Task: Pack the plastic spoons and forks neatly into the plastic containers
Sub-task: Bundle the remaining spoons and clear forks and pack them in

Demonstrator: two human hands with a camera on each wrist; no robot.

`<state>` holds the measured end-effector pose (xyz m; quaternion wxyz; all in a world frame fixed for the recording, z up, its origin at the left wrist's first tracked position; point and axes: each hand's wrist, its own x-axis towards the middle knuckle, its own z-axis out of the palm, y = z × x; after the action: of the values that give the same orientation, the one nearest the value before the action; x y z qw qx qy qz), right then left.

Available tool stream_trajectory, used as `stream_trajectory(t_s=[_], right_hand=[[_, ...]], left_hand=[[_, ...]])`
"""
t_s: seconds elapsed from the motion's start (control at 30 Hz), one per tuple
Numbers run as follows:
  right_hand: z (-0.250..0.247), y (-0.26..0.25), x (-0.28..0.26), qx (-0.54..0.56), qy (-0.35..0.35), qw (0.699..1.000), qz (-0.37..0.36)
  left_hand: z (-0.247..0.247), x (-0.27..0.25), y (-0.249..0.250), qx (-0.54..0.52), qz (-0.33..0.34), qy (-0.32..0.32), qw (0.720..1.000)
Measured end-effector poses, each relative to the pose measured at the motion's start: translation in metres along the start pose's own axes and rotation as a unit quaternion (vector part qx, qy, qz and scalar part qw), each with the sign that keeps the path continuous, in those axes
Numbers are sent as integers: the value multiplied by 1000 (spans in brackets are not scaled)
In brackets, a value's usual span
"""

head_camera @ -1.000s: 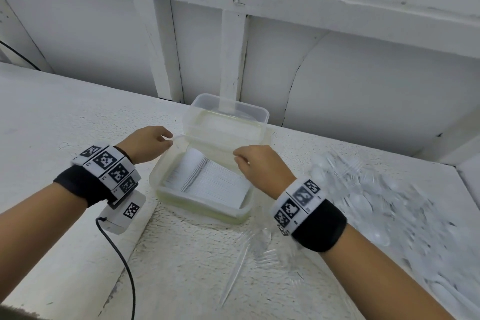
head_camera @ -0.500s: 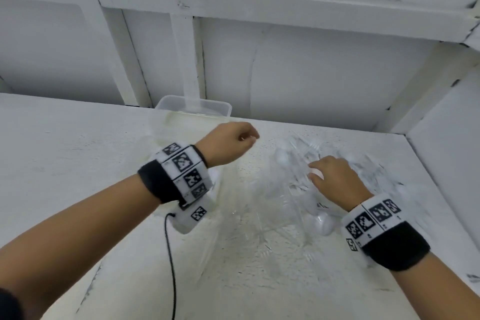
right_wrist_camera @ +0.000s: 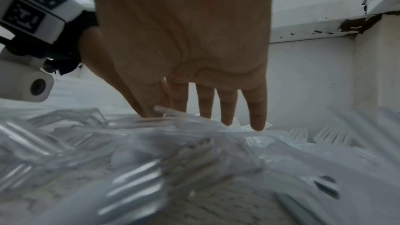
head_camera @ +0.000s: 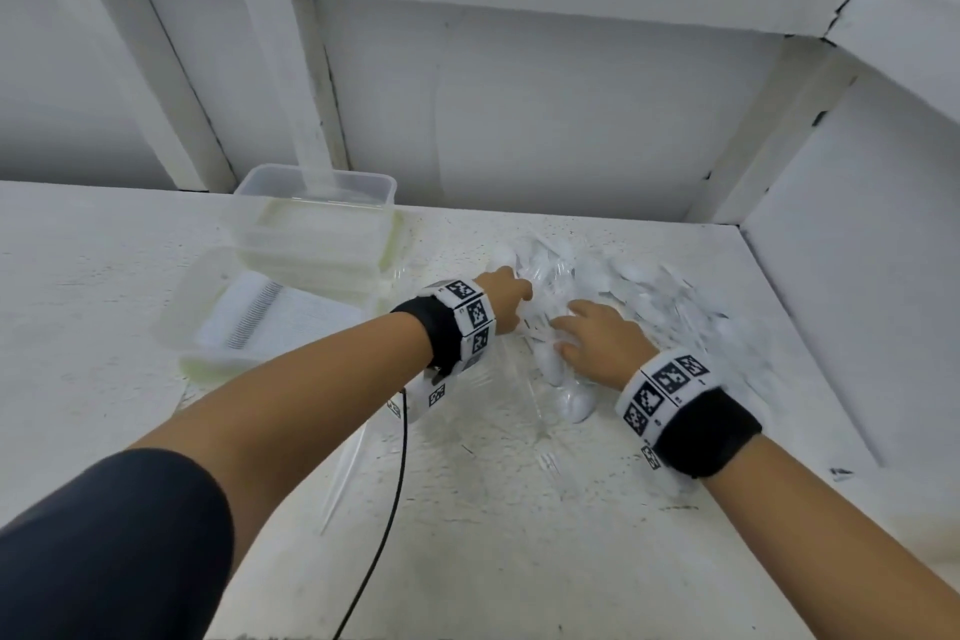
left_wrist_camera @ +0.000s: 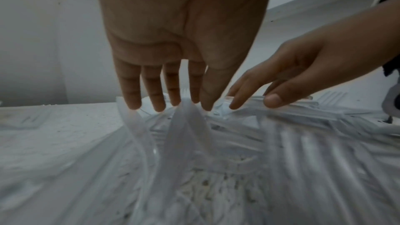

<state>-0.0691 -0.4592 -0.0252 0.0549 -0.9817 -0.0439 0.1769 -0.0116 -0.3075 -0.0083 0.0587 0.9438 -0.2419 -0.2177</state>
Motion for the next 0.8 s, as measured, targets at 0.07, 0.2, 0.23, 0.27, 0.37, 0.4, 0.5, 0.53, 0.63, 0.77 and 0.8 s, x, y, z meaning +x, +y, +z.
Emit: stream_trajectory(t_s=[0.07,0.2,0.23,0.27,0.37,0.4,0.5,0.53,0.63,0.77,0.8], right_hand=[[-1,6,-6,22,12,999,-22],[-6,19,-21,69,32,995,-62],[-7,21,-24,71,28,995,-68],[-8,22,-27,73,22,994,-72],[-12,24,-30,96,28,992,-78],[-15,24,-29,103,37,991,-75],[-29,21,-21,100,62,991,-65],[-35,19,-16,98,60,991,-63],[-51,10,10,97,44,993,-59],[-66,-12,58,52,20,997,-57],[-66,-20,69,43,17,997,-57]], left_hand=[[1,-5,-2,5,15,-1,1000],[4,-17,-4,2,30,-5,1000],[5,-20,-5,-1,34,-2,999],[6,-23,-6,-4,37,-1,999],[8,-33,-5,-10,44,0,999],[8,-35,-5,-11,43,-4,999],[6,-42,-3,-16,35,-37,999],[5,-44,-2,-18,31,-51,998],[-3,-49,-3,-22,12,-94,995],[-13,-53,-12,-67,-11,-116,991],[-16,-55,-15,-79,-16,-99,992]])
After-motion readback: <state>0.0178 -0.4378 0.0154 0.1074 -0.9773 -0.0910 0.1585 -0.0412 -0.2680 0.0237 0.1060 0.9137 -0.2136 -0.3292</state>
